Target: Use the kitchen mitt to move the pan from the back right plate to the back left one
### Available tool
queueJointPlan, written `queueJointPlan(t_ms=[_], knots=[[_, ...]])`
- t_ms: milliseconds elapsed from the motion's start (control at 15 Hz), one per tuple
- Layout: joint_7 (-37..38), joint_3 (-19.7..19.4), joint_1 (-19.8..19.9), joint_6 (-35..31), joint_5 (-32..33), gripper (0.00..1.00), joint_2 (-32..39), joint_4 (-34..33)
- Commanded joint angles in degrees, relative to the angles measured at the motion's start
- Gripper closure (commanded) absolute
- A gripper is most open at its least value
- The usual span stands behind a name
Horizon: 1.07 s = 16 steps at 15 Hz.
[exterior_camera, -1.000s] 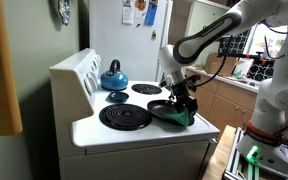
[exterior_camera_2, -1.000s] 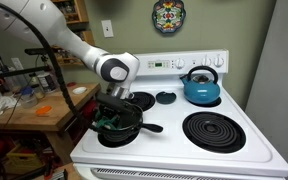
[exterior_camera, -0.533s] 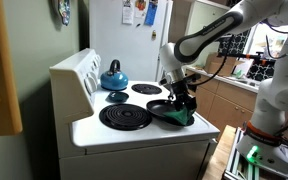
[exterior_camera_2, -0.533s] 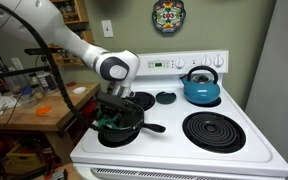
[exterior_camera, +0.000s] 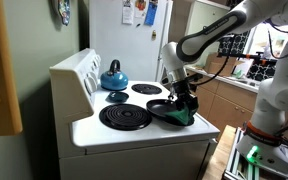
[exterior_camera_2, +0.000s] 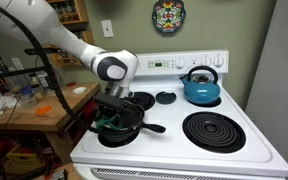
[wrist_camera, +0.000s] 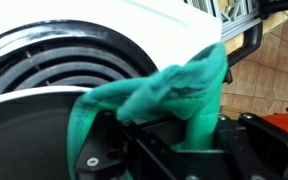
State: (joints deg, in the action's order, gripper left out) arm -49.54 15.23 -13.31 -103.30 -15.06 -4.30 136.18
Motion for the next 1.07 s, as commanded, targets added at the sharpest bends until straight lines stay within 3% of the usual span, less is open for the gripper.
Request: queueJointPlan(t_ms=[0,533,1000], knots=[[0.2,-1.18,-0.52,0.63,-2.01,1.0,-2.2,3.68],[1.74,-1.79,-0.65,0.65,-1.58,1.0,-5.94,4.49],[4.32,-2.07,-1.0,0.9,2.63,1.0,-10.81,1.91]])
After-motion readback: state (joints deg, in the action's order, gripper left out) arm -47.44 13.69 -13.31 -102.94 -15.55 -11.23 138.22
